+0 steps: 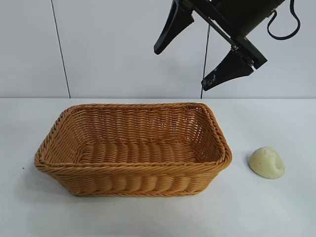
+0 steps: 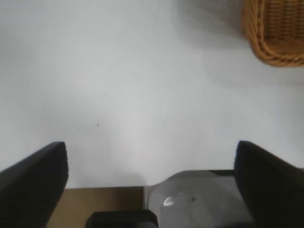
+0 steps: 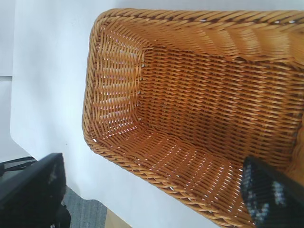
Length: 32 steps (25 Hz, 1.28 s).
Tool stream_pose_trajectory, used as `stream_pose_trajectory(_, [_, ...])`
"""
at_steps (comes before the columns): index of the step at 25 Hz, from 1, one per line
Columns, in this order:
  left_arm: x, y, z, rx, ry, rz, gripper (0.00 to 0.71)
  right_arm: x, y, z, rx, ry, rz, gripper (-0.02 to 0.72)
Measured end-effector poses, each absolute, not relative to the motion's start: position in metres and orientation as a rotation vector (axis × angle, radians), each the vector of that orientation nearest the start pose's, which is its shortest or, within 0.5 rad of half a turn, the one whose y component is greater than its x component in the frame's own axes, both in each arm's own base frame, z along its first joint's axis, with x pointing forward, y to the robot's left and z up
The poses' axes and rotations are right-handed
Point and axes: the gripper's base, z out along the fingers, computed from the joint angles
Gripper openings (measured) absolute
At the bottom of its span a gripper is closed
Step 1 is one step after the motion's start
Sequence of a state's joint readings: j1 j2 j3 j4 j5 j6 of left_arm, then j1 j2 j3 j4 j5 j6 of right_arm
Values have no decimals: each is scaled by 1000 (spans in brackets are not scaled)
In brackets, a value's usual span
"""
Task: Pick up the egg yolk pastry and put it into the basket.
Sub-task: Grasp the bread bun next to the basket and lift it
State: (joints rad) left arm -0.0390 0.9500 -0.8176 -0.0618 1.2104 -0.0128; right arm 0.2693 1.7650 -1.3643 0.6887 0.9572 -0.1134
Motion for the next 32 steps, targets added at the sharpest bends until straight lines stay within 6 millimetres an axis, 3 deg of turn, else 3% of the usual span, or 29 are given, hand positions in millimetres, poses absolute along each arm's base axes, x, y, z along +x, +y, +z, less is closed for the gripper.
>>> stream_pose_trajectory(6, [87, -8, 280, 27, 2622, -98, 696, 344, 144, 265, -85, 2759, 912, 694])
stream_pose_trajectory(13, [41, -6, 273, 68, 2355, -82, 693, 345, 144, 271, -144, 2749, 891, 694])
stream_pose_trajectory(20, [18, -5, 277, 75, 2196, -77, 694, 355, 133, 291, -195, 2743, 656, 694])
stream_pose_trajectory(26, [-2, -5, 278, 75, 2067, -76, 694, 357, 117, 291, -215, 2799, 408, 694])
stream_pose_trajectory(32, [-6, -4, 278, 75, 2038, -70, 693, 365, 74, 290, -72, 2827, 311, 694])
